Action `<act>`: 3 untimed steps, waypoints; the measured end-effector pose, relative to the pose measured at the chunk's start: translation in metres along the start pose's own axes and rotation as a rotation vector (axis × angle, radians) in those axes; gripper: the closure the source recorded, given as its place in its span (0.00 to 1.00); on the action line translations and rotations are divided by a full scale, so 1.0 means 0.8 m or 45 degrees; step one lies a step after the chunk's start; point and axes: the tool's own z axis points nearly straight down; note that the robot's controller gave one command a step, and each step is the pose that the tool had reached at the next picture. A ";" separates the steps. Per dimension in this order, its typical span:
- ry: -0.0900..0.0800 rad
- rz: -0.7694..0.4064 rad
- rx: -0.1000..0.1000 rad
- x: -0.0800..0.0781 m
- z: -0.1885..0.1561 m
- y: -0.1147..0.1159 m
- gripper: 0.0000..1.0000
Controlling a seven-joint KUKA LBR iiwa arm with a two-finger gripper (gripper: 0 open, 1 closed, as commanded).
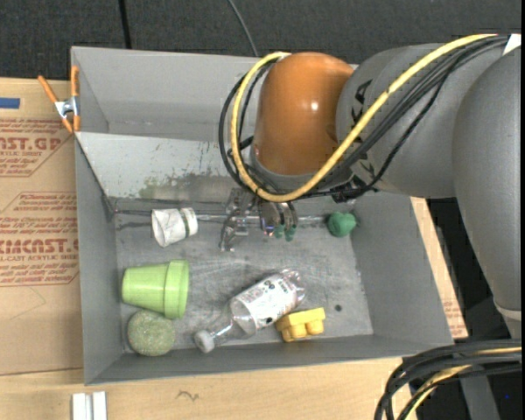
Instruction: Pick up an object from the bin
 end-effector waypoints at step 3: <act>0.003 0.070 0.004 0.038 0.006 0.017 1.00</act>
Offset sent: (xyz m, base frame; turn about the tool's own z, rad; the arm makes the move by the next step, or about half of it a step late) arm 0.0044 -0.0228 0.0200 0.0458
